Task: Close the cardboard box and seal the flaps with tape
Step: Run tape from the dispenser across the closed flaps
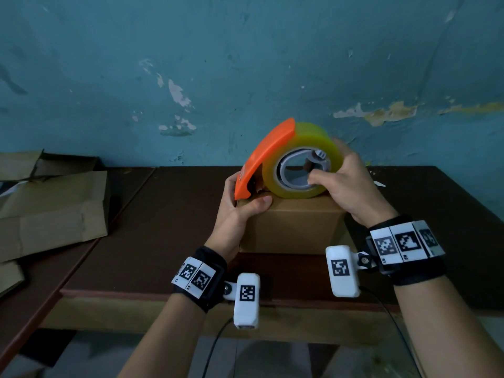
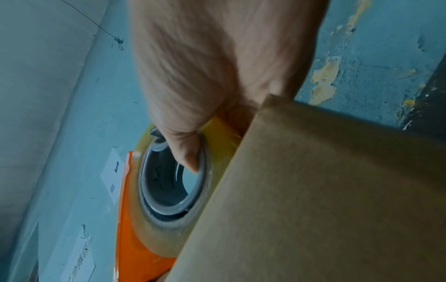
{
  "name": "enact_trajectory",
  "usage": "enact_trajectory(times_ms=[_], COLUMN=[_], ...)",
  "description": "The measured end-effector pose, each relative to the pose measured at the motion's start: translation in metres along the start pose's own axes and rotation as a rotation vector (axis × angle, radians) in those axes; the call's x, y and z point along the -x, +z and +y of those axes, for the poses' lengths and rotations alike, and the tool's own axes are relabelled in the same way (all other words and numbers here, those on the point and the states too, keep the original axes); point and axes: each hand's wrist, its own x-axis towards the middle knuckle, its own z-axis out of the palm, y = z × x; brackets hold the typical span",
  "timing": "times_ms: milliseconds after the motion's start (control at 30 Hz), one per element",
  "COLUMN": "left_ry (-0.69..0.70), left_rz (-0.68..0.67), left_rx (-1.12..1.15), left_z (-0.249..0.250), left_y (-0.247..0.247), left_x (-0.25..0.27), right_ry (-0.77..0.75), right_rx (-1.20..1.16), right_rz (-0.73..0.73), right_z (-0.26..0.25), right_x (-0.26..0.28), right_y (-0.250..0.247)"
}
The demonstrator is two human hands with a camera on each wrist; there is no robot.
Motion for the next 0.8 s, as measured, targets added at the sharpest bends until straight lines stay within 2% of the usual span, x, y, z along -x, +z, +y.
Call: enact_trajectory(times_ms=[800], left_ry=[0.005], left_rz=[-0.011], left_rx=[0.039], left_z=[0.002], left_y=[0.0], left_x=[0.002], right_ry=[0.052], right_rx=[0.117], right_rz=[-0.004], right_z=[-0.011], right_x=[0.004], right_y=[-0.025])
